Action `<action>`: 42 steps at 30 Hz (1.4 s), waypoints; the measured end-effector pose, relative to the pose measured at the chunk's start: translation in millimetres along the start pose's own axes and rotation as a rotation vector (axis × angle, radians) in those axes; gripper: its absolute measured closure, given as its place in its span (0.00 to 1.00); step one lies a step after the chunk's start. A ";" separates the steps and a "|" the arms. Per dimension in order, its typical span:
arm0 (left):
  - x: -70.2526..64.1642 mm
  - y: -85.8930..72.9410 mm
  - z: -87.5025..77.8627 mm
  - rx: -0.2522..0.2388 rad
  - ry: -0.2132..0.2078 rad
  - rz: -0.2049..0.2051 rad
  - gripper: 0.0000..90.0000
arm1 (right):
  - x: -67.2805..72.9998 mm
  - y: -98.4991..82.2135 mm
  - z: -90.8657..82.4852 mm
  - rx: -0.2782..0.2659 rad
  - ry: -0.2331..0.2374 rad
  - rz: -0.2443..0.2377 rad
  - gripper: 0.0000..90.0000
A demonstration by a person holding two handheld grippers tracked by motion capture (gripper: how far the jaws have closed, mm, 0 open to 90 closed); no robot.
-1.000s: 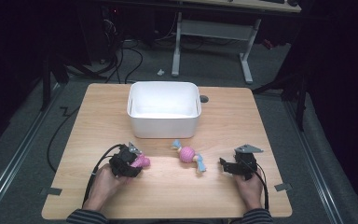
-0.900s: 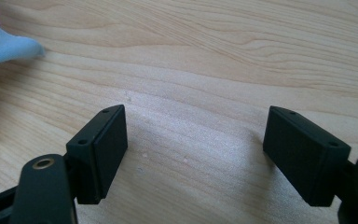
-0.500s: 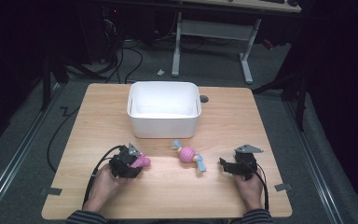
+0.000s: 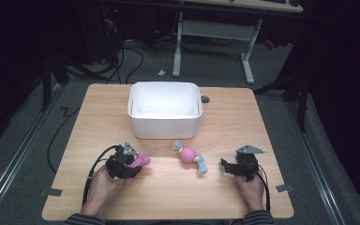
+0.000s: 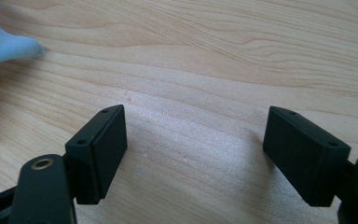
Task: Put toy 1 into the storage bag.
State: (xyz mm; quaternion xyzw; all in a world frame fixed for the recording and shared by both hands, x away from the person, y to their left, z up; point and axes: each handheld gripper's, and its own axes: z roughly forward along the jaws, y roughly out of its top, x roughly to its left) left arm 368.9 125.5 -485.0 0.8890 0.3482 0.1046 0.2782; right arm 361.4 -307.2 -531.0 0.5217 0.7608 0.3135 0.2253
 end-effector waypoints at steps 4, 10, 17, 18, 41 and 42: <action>-0.2 2.2 -3.7 -0.009 -0.005 -0.003 0.66 | 0.1 0.0 0.0 0.000 0.000 0.000 0.24; 0.6 8.4 -16.1 -0.041 -0.010 -0.011 0.66 | 0.1 0.0 -0.1 0.000 0.000 0.002 0.24; 5.3 16.6 -32.0 -0.073 -0.028 -0.008 0.66 | 0.1 0.0 -0.1 0.000 0.000 0.002 0.24; 5.7 18.7 -35.2 -0.079 -0.028 -0.007 0.66 | 0.0 0.0 0.0 0.000 0.000 0.000 0.24; 17.6 59.9 -73.5 -0.141 -0.020 0.015 0.66 | 0.0 0.0 0.0 0.000 0.000 0.000 0.24; 18.0 62.1 -74.6 -0.145 -0.025 0.014 0.66 | 0.0 0.0 0.0 0.000 0.000 0.001 0.24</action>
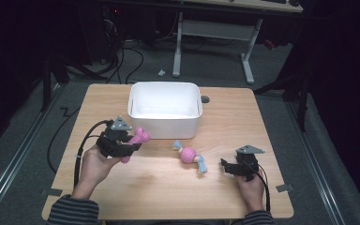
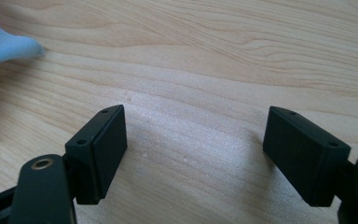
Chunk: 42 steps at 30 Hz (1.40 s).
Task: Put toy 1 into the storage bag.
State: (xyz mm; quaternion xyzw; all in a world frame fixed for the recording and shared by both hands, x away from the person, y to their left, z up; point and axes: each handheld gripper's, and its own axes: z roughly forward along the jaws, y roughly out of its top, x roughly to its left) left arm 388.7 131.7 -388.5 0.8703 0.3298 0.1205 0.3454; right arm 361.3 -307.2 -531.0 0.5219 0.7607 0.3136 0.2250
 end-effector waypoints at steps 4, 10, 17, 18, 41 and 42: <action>1.0 9.7 -3.4 -0.012 -0.009 -0.001 0.66 | 0.0 0.0 0.0 0.000 0.000 0.001 0.24; 3.6 23.3 -8.6 -0.025 -0.011 0.002 0.66 | 0.0 0.0 0.0 0.000 0.000 -0.001 0.24; 10.9 43.3 -14.0 -0.038 -0.010 0.002 0.66 | 0.0 0.0 0.0 0.000 0.000 -0.002 0.24; 11.5 45.5 -14.1 -0.039 -0.013 0.003 0.66 | 0.0 0.0 0.0 0.001 -0.001 -0.001 0.24; 26.7 98.1 8.8 -0.022 -0.009 0.013 0.65 | 0.3 -0.1 -0.1 0.000 -0.003 -0.002 0.24; 27.5 99.9 9.8 -0.024 -0.008 0.009 0.65 | 0.3 -0.1 -0.1 0.000 -0.003 -0.002 0.24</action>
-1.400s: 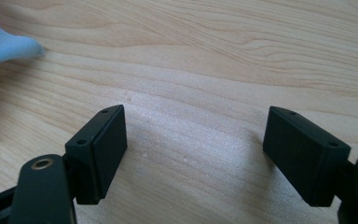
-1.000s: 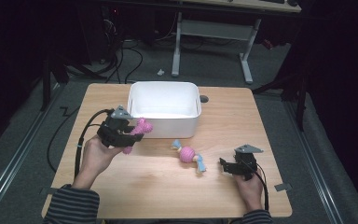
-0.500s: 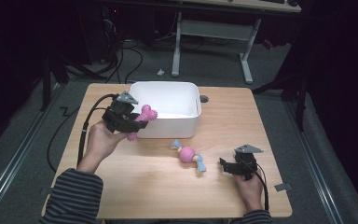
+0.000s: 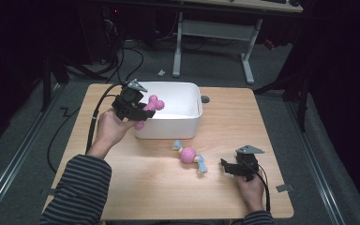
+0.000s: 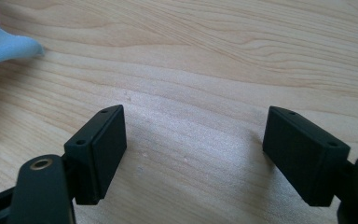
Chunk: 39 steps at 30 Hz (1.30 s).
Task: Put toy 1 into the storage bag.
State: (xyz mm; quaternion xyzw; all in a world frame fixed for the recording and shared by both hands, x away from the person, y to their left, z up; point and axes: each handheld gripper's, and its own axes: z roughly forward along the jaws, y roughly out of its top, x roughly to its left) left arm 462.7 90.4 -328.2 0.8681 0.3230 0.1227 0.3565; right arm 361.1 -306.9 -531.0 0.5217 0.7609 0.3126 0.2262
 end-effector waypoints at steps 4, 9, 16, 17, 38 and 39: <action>3.3 8.1 3.1 0.000 0.016 -0.003 0.65 | 0.0 0.0 0.0 0.000 0.000 0.000 0.24; 9.7 16.0 10.1 -0.005 -0.001 -0.032 0.65 | 0.1 0.0 0.0 0.000 0.000 0.001 0.24; 17.1 22.7 20.8 -0.001 0.022 -0.049 0.65 | 0.1 0.0 0.0 0.000 0.000 0.002 0.24; 18.5 22.9 22.3 -0.008 0.024 -0.059 0.65 | 0.1 0.0 0.0 0.000 0.000 0.002 0.24; 38.3 21.3 60.5 0.013 0.107 -0.099 0.65 | 0.1 0.0 0.0 0.000 0.000 0.001 0.24; 39.1 21.2 61.5 0.014 0.111 -0.103 0.65 | 0.1 0.0 0.0 0.000 -0.001 0.001 0.24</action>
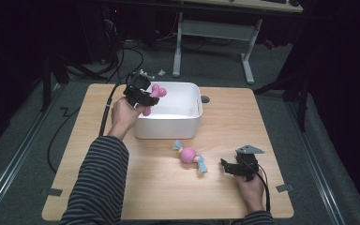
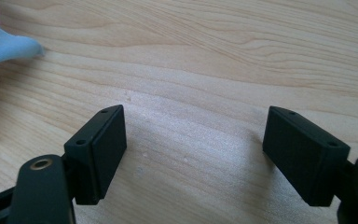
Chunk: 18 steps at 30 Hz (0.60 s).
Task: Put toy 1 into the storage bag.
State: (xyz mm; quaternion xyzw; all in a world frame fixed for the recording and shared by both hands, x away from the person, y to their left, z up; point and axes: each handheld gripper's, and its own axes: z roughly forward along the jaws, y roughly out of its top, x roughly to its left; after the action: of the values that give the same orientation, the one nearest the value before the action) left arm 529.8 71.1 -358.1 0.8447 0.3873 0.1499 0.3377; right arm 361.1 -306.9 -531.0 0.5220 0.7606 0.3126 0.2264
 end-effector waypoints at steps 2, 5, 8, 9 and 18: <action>1.6 -0.2 2.5 0.001 -0.001 -0.013 0.65 | 0.0 0.0 0.0 0.000 0.000 0.000 0.24; 2.1 -0.9 6.8 0.012 0.007 -0.015 0.65 | 0.0 0.0 0.0 0.000 0.000 0.000 0.24; 0.1 -1.4 11.3 0.023 0.012 -0.006 0.65 | 0.0 0.0 0.0 0.000 -0.001 0.000 0.24; -0.5 -1.5 12.7 0.027 0.014 -0.001 0.65 | 0.0 0.0 0.0 0.000 -0.001 0.000 0.24; -3.4 -3.0 19.2 0.060 0.018 0.016 0.65 | 0.0 0.0 0.0 0.000 0.000 0.000 0.24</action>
State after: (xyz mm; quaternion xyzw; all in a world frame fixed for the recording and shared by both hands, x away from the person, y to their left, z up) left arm 535.7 61.2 -374.0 0.8561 0.3879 0.1484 0.3076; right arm 361.0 -306.9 -531.0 0.5219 0.7607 0.3123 0.2266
